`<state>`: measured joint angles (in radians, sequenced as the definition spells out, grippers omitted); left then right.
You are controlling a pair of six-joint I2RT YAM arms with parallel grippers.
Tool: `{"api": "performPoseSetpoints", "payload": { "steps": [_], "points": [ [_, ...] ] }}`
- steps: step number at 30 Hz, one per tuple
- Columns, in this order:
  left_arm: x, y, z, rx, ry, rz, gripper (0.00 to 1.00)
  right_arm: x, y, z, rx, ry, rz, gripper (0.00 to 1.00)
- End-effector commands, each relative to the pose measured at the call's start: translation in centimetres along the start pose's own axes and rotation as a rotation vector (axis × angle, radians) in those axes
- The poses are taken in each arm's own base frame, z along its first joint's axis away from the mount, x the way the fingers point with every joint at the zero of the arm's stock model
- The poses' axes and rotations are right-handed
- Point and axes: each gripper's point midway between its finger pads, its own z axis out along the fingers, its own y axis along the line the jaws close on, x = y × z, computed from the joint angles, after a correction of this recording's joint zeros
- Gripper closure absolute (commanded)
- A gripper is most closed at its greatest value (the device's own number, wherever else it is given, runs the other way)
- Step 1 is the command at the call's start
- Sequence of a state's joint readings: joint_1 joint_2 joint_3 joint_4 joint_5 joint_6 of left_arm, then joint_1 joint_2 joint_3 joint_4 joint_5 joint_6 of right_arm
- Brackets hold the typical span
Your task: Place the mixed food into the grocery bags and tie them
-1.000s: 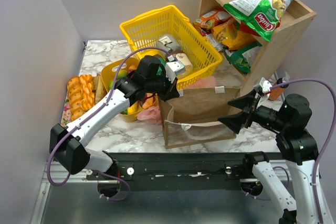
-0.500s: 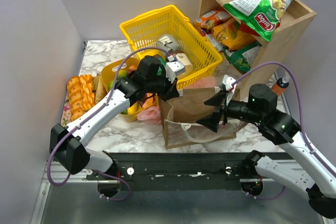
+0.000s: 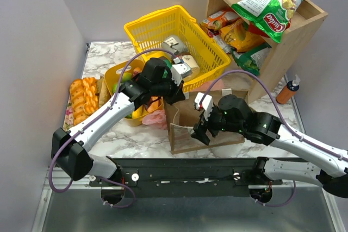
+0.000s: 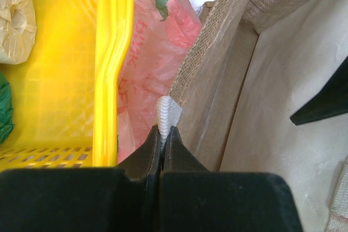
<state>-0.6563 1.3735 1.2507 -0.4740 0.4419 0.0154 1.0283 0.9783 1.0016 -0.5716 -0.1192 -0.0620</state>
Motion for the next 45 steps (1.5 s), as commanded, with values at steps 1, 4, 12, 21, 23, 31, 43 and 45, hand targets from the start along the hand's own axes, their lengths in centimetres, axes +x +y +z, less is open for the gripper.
{"api": "performPoseSetpoints", "payload": {
  "steps": [1,4,12,21,23,31,43,45],
  "points": [
    [-0.9,0.5,-0.8,-0.040,-0.044,0.046,1.00,0.8,-2.3,-0.4,0.158,0.075,-0.027,0.13],
    [-1.2,0.2,-1.2,-0.044,-0.065,0.072,1.00,2.4,-2.4,-0.7,0.186,0.172,-0.016,0.40],
    [-2.1,2.2,-2.8,-0.246,-0.148,0.126,1.00,3.8,2.6,-3.3,0.029,0.312,0.092,0.90],
    [-1.8,4.7,-4.2,-0.466,-0.146,0.180,1.00,3.9,6.4,-8.1,-0.117,0.338,0.221,0.99],
    [-1.6,4.7,-4.3,-0.497,-0.138,0.207,1.00,2.9,6.5,-9.1,-0.127,0.285,0.234,0.99],
    [-2.0,1.5,-3.4,-0.353,-0.183,0.272,1.00,3.5,5.1,-6.8,-0.051,0.222,0.233,0.95],
    [-1.5,-1.1,-2.8,-0.196,-0.163,0.304,1.00,-5.6,1.4,-9.5,0.127,-0.089,0.222,0.21],
    [-1.5,-1.1,-2.8,-0.195,-0.161,0.299,1.00,-8.4,-1.6,-11.6,0.287,-0.183,0.228,0.20]
  ]
}}
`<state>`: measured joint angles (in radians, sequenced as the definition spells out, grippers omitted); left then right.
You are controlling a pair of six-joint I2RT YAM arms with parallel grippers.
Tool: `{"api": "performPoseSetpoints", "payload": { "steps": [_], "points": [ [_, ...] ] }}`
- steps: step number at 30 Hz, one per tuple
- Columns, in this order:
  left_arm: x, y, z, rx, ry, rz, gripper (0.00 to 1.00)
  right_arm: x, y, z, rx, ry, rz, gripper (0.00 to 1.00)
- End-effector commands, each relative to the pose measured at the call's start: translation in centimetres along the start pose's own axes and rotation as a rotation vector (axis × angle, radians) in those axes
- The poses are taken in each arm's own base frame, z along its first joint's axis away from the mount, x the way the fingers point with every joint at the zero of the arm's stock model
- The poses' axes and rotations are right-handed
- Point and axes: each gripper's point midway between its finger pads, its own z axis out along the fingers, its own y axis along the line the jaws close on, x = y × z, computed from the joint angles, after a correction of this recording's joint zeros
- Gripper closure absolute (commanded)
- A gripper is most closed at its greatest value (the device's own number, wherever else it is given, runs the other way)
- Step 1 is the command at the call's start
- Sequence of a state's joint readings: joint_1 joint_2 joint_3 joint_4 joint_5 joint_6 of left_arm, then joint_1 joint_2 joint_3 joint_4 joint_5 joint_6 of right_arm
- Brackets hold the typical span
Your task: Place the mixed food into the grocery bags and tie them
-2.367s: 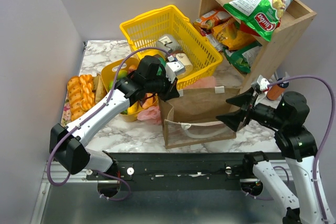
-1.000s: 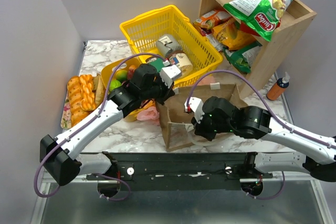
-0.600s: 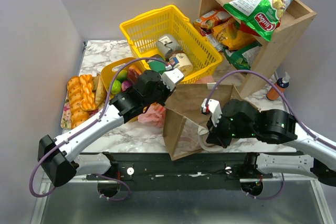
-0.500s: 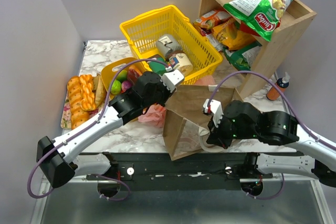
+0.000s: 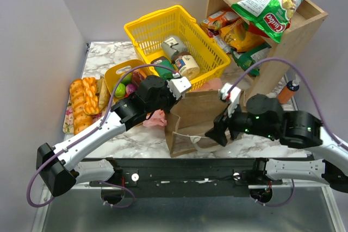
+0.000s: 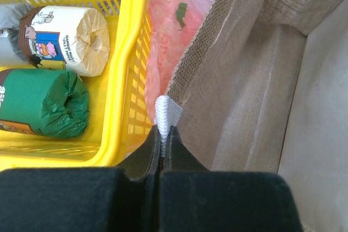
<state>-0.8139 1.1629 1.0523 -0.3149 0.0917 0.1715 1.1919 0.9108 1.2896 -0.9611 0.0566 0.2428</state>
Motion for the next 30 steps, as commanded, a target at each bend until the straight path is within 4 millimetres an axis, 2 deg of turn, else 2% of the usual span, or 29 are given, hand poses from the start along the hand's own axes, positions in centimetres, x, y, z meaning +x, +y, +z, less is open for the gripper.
{"api": "performPoseSetpoints", "payload": {
  "steps": [1,2,6,7,8,9,10,11,13,14,15,18,22,26,30],
  "points": [
    [-1.7,-0.3,-0.4,0.031,-0.051,0.014,1.00,-7.8,-4.4,-4.3,0.279,-0.276,0.007,0.20],
    [-1.8,-0.3,-0.4,0.031,-0.050,0.010,1.00,-9.7,-6.3,-5.7,0.405,-0.337,0.018,0.19],
    [-2.1,-0.7,-0.4,0.048,-0.060,-0.009,1.00,-14.5,-10.1,-9.0,0.699,-0.459,-0.031,0.17],
    [-2.0,-0.8,-0.4,0.050,-0.058,-0.009,1.00,-15.2,-10.9,-9.7,0.775,-0.449,-0.108,0.16],
    [-2.0,-0.9,-0.3,0.051,-0.056,-0.012,1.00,-16.7,-12.2,-11.5,0.907,-0.513,-0.076,0.16],
    [-2.0,-1.1,-0.2,0.054,-0.055,-0.012,1.00,-17.0,-12.8,-11.2,0.990,-0.502,-0.109,0.16],
    [-2.0,-1.2,-0.2,0.055,-0.052,-0.017,1.00,-17.5,-13.7,-12.2,1.100,-0.440,-0.243,0.15],
    [-1.9,-1.3,0.0,0.056,-0.044,-0.018,1.00,-19.1,-14.4,-14.2,1.202,-0.535,-0.155,0.16],
    [-1.9,-1.4,0.1,0.056,-0.039,-0.015,1.00,-20.0,-15.1,-14.6,1.289,-0.483,-0.258,0.16],
    [-1.9,-1.6,0.1,0.060,-0.033,-0.015,1.00,-20.7,-15.3,-14.8,1.298,-0.515,-0.252,0.16],
    [-1.9,-1.7,0.1,0.063,-0.035,-0.014,1.00,-20.9,-16.3,-15.4,1.336,-0.511,-0.251,0.16],
    [-2.3,-2.0,-0.1,0.070,-0.045,-0.012,1.00,-21.6,-17.6,-15.9,1.403,-0.494,-0.269,0.16],
    [-2.5,-2.2,-0.4,0.073,-0.055,-0.008,1.00,-22.8,-17.7,-16.8,1.473,-0.510,-0.316,0.15],
    [-2.6,-2.3,-0.5,0.074,-0.057,-0.007,1.00,-23.5,-17.8,-16.7,1.517,-0.502,-0.340,0.15],
    [-2.7,-2.3,-0.7,0.075,-0.060,-0.008,1.00,-23.8,-19.0,-17.8,1.564,-0.483,-0.336,0.15]
  ]
}}
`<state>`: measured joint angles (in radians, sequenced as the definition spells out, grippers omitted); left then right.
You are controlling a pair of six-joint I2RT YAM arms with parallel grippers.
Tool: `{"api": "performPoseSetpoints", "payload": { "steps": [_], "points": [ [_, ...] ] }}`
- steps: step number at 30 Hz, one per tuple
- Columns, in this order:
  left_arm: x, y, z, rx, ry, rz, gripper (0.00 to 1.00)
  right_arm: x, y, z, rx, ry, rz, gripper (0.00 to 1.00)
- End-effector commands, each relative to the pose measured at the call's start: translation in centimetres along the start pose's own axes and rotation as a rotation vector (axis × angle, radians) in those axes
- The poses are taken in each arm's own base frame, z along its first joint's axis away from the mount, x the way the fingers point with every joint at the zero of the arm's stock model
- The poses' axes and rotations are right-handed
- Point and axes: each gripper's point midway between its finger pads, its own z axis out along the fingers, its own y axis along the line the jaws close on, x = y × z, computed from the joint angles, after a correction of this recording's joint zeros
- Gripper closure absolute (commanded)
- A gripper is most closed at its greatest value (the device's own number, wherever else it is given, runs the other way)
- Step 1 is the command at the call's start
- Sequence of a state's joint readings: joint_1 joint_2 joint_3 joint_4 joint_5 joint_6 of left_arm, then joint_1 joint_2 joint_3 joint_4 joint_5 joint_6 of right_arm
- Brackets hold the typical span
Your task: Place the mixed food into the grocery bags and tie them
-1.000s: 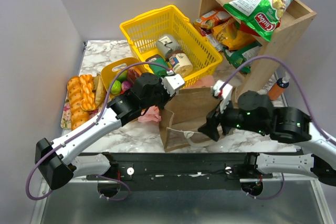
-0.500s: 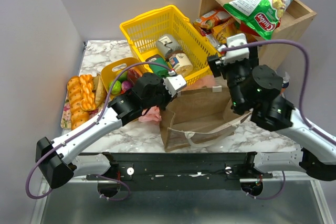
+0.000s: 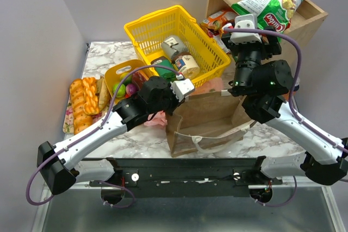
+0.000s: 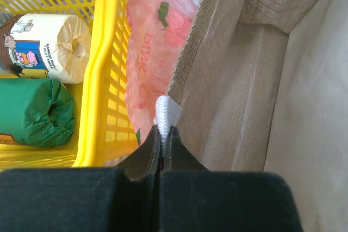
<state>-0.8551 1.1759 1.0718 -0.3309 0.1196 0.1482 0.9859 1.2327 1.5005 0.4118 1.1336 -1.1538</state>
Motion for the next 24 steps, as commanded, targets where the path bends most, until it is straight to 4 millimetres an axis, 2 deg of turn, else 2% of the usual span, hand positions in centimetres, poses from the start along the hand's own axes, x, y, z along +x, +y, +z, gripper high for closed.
{"api": "performPoseSetpoints", "payload": {
  "steps": [1,3,4,5,7,11,15,18,24],
  "points": [
    [-2.2,-0.3,-0.8,0.011,-0.058,0.001,1.00,0.0,-2.6,1.1,0.084,0.023,0.018,0.15],
    [-2.2,-0.4,-0.9,0.014,-0.060,0.001,1.00,0.7,-1.7,1.6,0.038,0.048,-0.037,0.15],
    [-2.3,-0.5,-0.9,0.017,-0.061,0.002,1.00,0.3,-1.8,1.7,0.020,0.049,0.064,0.16],
    [-2.3,-0.5,-0.9,0.017,-0.061,0.000,1.00,1.2,-0.2,1.6,-0.064,0.068,-0.019,0.16],
    [-2.3,-0.5,-0.9,0.018,-0.063,-0.001,1.00,1.2,0.6,1.2,-0.123,0.078,0.054,0.16],
    [-2.2,-0.6,-0.7,0.020,-0.057,0.002,1.00,1.3,0.9,1.0,-0.179,0.082,0.025,0.16],
    [-2.2,-0.7,-0.7,0.025,-0.054,-0.002,1.00,2.4,1.9,1.5,-0.204,0.127,-0.029,0.15],
    [-2.2,-0.7,-0.7,0.025,-0.054,0.003,1.00,3.5,1.5,2.2,-0.166,0.163,-0.071,0.15],
    [-2.2,-0.8,-0.8,0.029,-0.057,0.001,1.00,4.3,0.5,3.0,-0.127,0.188,-0.087,0.16]
  ]
}}
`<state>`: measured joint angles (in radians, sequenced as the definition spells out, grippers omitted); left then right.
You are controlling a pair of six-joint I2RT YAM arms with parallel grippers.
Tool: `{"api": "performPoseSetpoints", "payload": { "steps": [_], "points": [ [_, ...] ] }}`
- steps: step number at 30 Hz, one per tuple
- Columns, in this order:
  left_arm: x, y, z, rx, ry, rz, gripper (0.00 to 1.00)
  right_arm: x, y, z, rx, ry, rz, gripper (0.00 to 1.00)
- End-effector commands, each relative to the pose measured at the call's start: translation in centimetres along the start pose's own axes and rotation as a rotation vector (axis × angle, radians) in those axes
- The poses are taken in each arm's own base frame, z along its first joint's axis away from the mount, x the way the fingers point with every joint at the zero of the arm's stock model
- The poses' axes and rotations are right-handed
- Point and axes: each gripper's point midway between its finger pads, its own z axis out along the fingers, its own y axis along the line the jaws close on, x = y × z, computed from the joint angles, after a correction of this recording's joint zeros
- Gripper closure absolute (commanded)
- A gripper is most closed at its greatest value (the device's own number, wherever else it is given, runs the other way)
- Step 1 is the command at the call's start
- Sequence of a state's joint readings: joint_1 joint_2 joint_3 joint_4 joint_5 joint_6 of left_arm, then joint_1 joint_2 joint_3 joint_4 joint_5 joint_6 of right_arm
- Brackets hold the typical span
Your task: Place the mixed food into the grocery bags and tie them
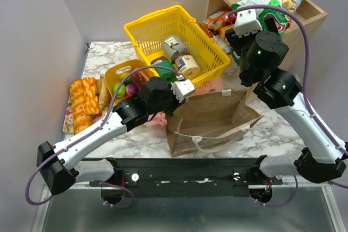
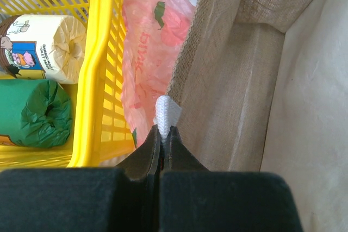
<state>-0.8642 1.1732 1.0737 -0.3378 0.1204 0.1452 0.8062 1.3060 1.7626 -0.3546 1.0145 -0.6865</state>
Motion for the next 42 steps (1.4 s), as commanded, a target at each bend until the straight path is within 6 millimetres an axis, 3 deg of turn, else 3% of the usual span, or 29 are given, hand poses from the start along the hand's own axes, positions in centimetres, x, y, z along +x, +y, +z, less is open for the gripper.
{"api": "performPoseSetpoints", "payload": {
  "steps": [1,12,15,18,19,24,30,34,42],
  "points": [
    [-2.1,-0.5,-0.6,0.023,-0.057,0.001,1.00,0.6,-0.9,0.4,0.017,0.025,-0.020,0.16],
    [-2.2,-0.6,-0.7,0.026,-0.058,0.004,1.00,1.9,-1.9,1.9,0.078,0.067,-0.041,0.21],
    [-2.2,-0.6,-0.7,0.024,-0.058,0.004,1.00,1.8,-2.0,2.2,0.076,0.064,-0.048,0.31],
    [-2.2,-0.6,-0.7,0.023,-0.056,0.003,1.00,1.8,-2.0,2.1,0.073,0.060,-0.054,0.46],
    [-2.2,-0.6,-0.7,0.023,-0.056,0.005,1.00,1.8,-2.0,2.1,0.073,0.061,-0.060,0.56],
    [-2.1,-0.7,-0.6,0.025,-0.054,0.004,1.00,1.8,-2.6,1.8,0.078,0.057,-0.065,0.64],
    [-2.1,-0.8,-0.6,0.028,-0.054,0.006,1.00,1.5,-4.2,1.1,0.096,0.048,-0.060,0.82],
    [-2.1,-0.8,-0.6,0.028,-0.052,0.005,1.00,1.0,-5.6,0.7,0.119,0.041,-0.045,0.99],
    [-2.0,-0.9,-0.5,0.030,-0.048,0.007,1.00,-0.5,-9.5,-0.5,0.206,0.022,-0.021,0.99]
  ]
}}
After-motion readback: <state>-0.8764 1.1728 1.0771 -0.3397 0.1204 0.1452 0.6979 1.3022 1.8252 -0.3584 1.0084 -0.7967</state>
